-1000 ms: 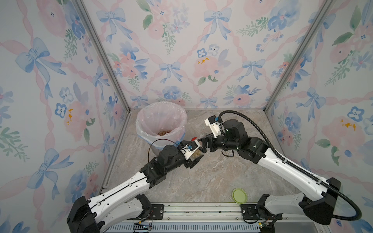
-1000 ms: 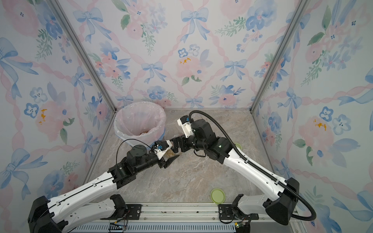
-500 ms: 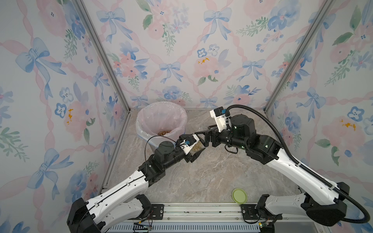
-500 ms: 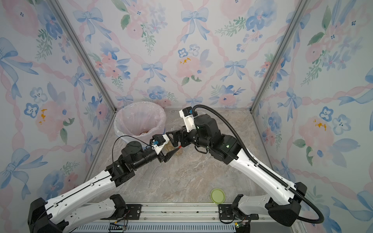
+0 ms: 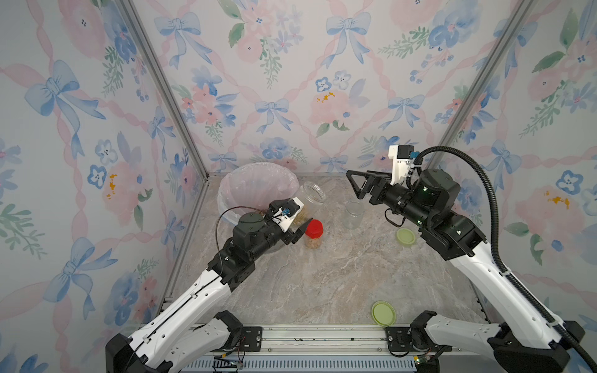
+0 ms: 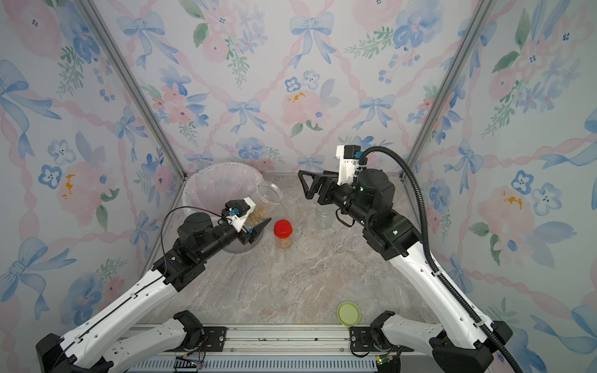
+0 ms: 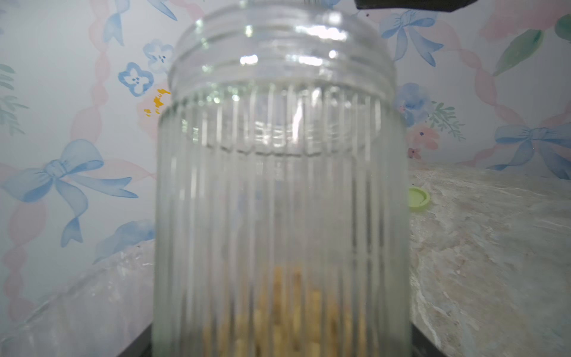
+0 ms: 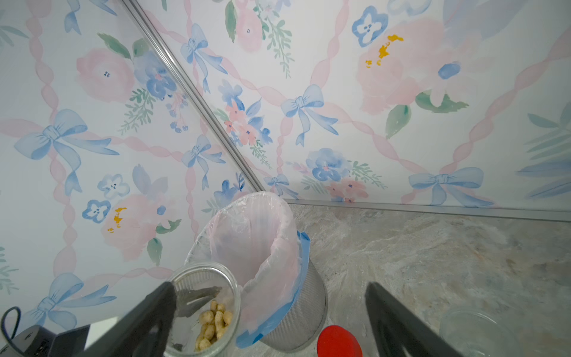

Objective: Empty moldy peanuts from jars
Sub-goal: Pour the moldy peanuts from the jar into the trash bin.

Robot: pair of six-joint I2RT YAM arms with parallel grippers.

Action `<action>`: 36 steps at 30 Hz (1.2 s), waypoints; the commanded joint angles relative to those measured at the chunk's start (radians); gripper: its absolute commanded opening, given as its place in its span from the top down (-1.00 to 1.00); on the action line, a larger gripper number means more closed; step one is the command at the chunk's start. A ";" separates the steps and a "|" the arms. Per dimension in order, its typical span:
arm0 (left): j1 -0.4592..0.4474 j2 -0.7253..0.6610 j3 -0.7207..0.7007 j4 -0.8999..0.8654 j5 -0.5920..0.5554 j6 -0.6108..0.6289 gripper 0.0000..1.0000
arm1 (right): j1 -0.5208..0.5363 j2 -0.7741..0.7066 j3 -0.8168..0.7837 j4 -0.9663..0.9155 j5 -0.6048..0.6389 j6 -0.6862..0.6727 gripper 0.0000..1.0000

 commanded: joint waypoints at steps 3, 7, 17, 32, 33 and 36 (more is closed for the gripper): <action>0.097 0.019 0.194 -0.144 -0.147 0.111 1.00 | -0.085 0.024 -0.054 0.040 -0.090 0.038 -0.95; 0.159 0.068 0.338 -0.311 -0.258 0.178 1.00 | -0.158 0.038 -0.125 0.059 -0.137 0.051 -0.95; 0.268 0.223 0.526 -0.559 -0.541 0.451 1.00 | -0.292 0.083 -0.277 0.141 -0.238 0.126 -0.95; 0.275 0.391 0.514 -0.591 -0.822 0.900 1.00 | -0.322 0.077 -0.372 0.216 -0.248 0.141 -0.95; 0.277 0.402 0.523 -0.591 -0.836 0.916 1.00 | -0.323 0.080 -0.379 0.220 -0.249 0.146 -0.95; 0.274 0.434 0.556 -0.591 -0.878 0.964 1.00 | -0.326 0.085 -0.399 0.247 -0.258 0.162 -0.95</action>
